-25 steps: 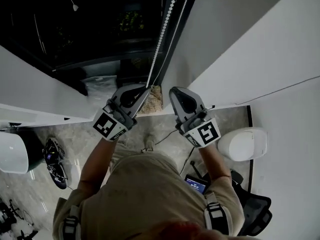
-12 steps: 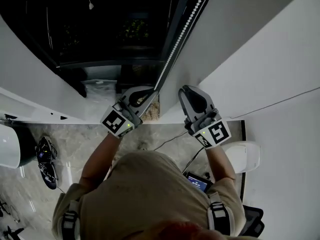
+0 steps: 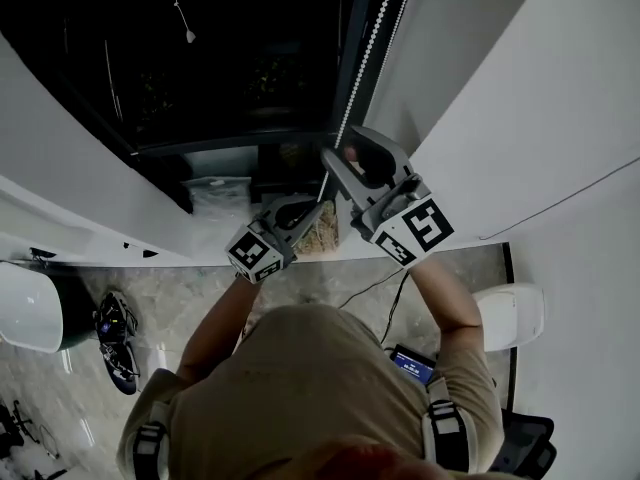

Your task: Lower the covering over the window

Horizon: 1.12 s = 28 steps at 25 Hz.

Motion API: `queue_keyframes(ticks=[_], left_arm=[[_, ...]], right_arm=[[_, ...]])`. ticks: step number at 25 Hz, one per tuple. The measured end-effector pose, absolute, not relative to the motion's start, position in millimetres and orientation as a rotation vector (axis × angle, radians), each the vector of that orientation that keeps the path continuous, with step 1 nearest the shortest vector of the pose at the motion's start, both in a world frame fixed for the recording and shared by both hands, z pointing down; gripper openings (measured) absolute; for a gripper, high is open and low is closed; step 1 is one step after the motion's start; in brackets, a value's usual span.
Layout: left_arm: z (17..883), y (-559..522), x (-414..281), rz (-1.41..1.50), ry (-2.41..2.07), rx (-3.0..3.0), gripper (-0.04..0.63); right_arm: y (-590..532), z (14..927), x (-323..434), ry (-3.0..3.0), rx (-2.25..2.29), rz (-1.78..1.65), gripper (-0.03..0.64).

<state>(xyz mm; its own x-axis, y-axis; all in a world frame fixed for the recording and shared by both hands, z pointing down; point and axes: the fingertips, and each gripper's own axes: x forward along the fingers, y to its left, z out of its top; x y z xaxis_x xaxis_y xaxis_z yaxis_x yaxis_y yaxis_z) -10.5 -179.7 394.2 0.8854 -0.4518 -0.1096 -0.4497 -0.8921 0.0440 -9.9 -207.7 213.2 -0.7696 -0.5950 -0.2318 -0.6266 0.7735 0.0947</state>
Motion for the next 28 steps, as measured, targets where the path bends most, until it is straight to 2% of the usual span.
queue_keyframes(ticks=[4,6,7,10,11,12,13,15,18,22,23,24,28], left_arm=[[391,-167,-12,-0.204,-0.676,3.037,0.017],[389,-156,-8,-0.231,-0.578,3.048,0.017],[389,-150,-5,-0.241,-0.522,3.052,0.017],[389,-139,-4,-0.239,-0.395,3.08,0.02],[386,-140,-9,-0.264,-0.358,3.064,0.11],[377,-144,-15,-0.321,-0.334,3.031,0.242],[362,-149,-23,-0.397,-0.329,2.998,0.249],[314,-162,-34,-0.558,-0.346,2.976,0.247],[231,-171,-27,-0.751,-0.287,2.978,0.247],[193,-172,12,-0.583,-0.379,3.115,0.236],[193,-171,21,-0.547,-0.39,3.147,0.093],[195,-168,27,-0.54,-0.369,3.157,0.035],[217,-168,19,-0.491,-0.449,3.17,0.023]], right_arm=[[-206,202,-6,2.711,-0.964,0.254,0.119],[-199,197,-8,2.718,-0.882,0.193,0.032],[-195,196,-9,2.723,-0.838,0.142,0.015],[-193,201,-2,2.716,-0.834,0.08,0.011],[-193,211,-1,2.74,-0.858,0.07,0.009],[-192,229,-2,2.787,-0.864,0.026,0.009],[-189,250,-5,2.838,-0.843,-0.055,0.009],[-182,283,-10,2.887,-0.79,-0.19,0.009],[-178,291,-6,2.868,-0.809,-0.177,0.009],[-169,289,-5,2.852,-0.744,-0.183,0.009],[-166,288,-2,2.845,-0.721,-0.198,0.009],[-163,289,2,2.837,-0.711,-0.213,0.009],[-149,306,1,2.849,-0.739,-0.266,0.011]])
